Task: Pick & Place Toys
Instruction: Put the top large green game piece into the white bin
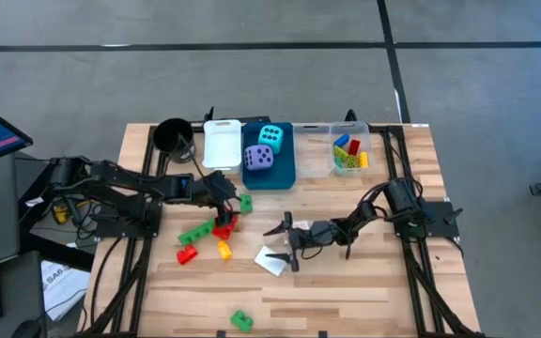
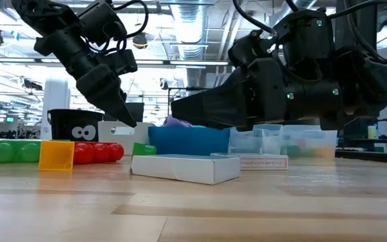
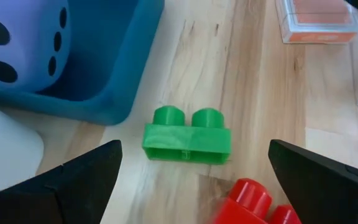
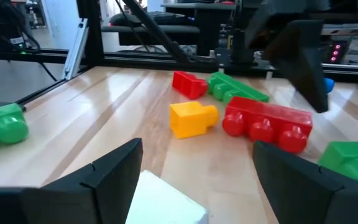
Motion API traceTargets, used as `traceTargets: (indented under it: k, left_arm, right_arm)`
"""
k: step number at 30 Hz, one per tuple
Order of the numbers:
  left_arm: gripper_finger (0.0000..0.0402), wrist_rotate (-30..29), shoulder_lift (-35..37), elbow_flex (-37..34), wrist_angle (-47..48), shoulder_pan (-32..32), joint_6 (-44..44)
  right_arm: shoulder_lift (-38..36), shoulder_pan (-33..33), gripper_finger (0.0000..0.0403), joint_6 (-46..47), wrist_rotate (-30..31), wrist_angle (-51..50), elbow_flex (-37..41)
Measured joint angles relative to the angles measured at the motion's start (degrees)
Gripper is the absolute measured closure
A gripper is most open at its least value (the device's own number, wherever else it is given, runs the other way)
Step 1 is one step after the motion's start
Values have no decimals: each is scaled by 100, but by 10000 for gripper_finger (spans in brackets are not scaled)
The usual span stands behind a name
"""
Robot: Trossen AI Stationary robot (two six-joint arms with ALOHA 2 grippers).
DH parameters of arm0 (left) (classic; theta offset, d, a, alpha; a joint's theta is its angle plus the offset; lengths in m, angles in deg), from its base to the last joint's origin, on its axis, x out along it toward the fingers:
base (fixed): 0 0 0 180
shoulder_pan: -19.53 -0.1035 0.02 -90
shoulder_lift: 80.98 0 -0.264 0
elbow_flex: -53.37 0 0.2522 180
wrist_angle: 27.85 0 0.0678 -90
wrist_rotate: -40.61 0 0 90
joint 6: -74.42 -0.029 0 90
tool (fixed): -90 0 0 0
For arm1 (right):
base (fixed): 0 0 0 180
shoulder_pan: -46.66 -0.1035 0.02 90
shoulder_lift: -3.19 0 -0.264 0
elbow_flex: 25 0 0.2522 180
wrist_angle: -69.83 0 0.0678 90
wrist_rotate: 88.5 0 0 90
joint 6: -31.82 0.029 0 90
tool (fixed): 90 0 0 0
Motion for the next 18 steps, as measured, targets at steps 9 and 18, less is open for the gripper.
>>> traceTargets:
  k: [9, 18]
  left_arm:
    - [2, 299, -333, 9, -328, -127, -10]
    - [2, 313, -798, 0, -479, -127, -10]
  right_arm:
    - [0, -18, 104, -15, 3, -37, 3]
    - [0, -29, 104, -12, 4, -165, 4]
